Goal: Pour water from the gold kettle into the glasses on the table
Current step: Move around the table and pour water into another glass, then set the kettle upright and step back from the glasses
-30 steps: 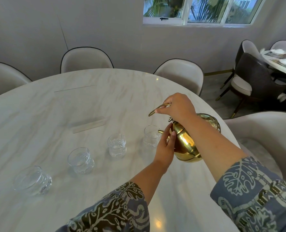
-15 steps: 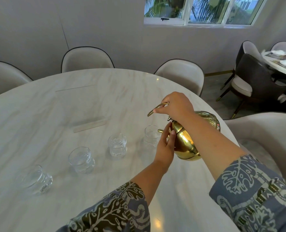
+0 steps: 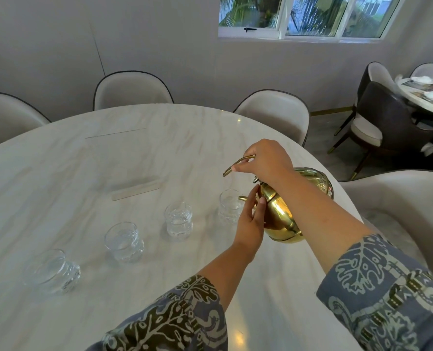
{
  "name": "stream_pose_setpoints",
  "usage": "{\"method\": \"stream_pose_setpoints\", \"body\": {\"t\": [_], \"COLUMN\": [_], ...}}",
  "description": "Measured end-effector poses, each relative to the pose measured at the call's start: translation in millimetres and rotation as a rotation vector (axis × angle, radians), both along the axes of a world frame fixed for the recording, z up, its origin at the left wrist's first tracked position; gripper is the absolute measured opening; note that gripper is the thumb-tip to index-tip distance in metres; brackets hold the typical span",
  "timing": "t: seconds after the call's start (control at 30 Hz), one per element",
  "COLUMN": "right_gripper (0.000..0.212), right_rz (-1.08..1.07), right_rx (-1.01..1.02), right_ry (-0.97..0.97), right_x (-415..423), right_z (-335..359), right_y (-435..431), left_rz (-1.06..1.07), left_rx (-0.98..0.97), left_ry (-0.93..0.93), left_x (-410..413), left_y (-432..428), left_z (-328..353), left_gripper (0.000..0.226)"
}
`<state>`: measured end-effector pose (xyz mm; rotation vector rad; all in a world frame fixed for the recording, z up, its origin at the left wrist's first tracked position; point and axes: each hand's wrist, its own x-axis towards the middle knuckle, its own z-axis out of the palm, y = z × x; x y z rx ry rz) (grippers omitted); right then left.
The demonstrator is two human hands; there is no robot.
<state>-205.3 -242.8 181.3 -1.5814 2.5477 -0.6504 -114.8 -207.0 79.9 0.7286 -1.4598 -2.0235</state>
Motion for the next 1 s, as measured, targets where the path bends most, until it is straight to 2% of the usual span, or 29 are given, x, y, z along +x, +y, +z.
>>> {"method": "stream_pose_setpoints", "body": {"t": [0.4,0.6,0.87,1.0], "right_gripper": [0.034,0.035,0.027,0.016], "right_rz": [-0.065,-0.179,-0.312,-0.348], "right_rx": [-0.183,-0.303,-0.594,-0.686], "right_ry": [-0.092,-0.164,-0.380,-0.512], "right_x": [-9,-12,-11,-2], "right_z": [-11,-30,-57,-65], "right_y": [28,47,83,104], "left_rz": [-0.027,-0.081,-0.159,-0.158], "left_rx": [-0.189,-0.295,-0.417,-0.449], "left_ry": [-0.127,-0.228,-0.283,-0.304], "left_x": [1,-2,3,11], "left_y": [-6,-7,-7,1], "left_z": [-9,-22,-27,-29], "left_gripper": [0.044,0.047,0.047,0.049]}}
